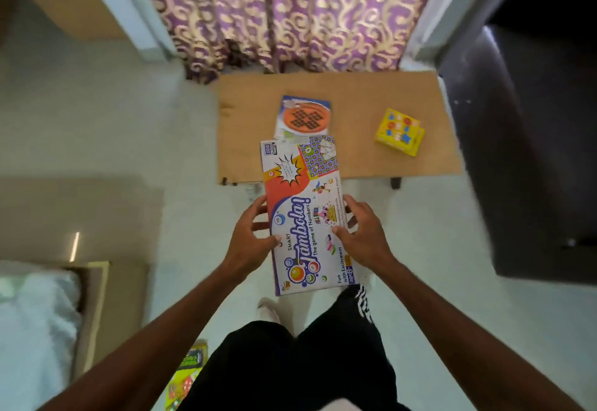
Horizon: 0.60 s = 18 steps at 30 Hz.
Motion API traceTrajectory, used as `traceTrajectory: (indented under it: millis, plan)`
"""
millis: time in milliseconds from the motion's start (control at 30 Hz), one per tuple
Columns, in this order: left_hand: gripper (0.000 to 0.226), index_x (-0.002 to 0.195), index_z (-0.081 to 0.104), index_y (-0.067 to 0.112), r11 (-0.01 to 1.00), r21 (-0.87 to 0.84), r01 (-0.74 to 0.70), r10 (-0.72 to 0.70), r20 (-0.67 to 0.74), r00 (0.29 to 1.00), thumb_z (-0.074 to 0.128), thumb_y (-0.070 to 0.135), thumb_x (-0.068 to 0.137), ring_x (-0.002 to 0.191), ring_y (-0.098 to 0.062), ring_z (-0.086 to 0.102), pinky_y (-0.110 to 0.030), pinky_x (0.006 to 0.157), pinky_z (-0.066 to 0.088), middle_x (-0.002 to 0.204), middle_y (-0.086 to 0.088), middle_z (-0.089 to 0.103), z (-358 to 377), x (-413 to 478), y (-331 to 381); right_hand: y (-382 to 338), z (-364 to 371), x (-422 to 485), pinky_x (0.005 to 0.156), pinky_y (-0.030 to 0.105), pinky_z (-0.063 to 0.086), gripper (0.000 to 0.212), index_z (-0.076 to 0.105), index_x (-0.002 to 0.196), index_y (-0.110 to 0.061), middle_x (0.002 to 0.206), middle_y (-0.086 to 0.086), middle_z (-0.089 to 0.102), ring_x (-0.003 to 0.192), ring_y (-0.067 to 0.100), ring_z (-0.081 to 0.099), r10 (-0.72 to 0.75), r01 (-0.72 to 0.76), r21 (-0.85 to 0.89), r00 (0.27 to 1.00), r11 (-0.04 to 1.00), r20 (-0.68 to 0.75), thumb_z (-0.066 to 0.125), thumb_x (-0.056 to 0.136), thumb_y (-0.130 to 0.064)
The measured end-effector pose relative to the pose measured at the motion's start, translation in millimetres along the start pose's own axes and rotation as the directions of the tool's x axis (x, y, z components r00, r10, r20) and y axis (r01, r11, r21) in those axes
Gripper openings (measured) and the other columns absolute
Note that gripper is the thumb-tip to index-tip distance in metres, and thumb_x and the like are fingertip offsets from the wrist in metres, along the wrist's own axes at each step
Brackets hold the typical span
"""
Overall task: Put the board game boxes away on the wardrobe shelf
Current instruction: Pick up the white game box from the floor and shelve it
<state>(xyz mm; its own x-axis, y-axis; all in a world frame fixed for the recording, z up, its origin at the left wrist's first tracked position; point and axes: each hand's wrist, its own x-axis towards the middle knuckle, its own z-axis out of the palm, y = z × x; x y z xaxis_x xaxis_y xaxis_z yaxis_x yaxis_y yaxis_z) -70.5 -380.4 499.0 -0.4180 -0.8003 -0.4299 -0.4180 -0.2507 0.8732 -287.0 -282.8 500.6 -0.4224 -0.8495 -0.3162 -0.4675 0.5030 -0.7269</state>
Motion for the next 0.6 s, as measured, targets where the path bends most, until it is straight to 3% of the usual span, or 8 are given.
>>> traceTrajectory:
  millis: [133,300,467,600]
  plan:
    - [0.077,0.141,0.039,0.03,1.0,-0.017,-0.004,0.002,-0.126,0.992,0.076,0.009,0.077,0.104,-0.016,0.062,-0.025,0.064,0.058,0.129,0.003,0.055,-111.6,-17.2,-21.9,-88.8,75.4,18.8,0.079,0.031,0.052,0.073,0.03,0.147,-0.026,0.112,0.0,0.047,0.091,0.016,0.055,-0.117,0.123,-0.051,0.988,0.991,0.102,0.067,0.084,-0.018]
    - [0.079,0.137,0.041,0.035,0.999,-0.048,-0.019,0.003,-0.312,0.95,0.073,0.027,0.065,0.101,-0.019,0.065,-0.031,0.072,0.059,0.127,0.002,0.057,-229.7,-4.6,-38.3,-187.7,162.1,72.2,0.088,0.034,0.053,0.073,0.034,0.146,-0.024,0.114,-0.001,0.044,0.099,0.014,0.052,-0.236,0.26,-0.069,0.94,0.963,0.244,0.067,0.082,-0.012]
    - [0.091,0.144,0.034,0.03,0.997,-0.079,-0.003,-0.035,-0.482,0.876,0.076,0.023,0.064,0.095,-0.013,0.064,-0.016,0.065,0.05,0.122,0.004,0.054,-341.2,41.7,-36.8,-290.5,245.8,162.1,0.092,0.033,0.05,0.07,0.037,0.145,-0.019,0.113,0.002,0.046,0.1,0.01,0.048,-0.353,0.416,-0.098,0.856,0.904,0.378,0.065,0.082,-0.01]
    - [0.08,0.141,0.042,0.024,0.992,-0.11,0.059,-0.112,-0.581,0.806,0.078,0.006,0.071,0.104,-0.022,0.059,-0.031,0.078,0.056,0.126,-0.002,0.049,-431.2,83.8,-37.3,-376.3,305.4,225.2,0.092,0.031,0.049,0.066,0.038,0.144,-0.019,0.114,0.003,0.046,0.102,0.011,0.048,-0.394,0.485,-0.089,0.792,0.87,0.467,0.061,0.084,-0.009]
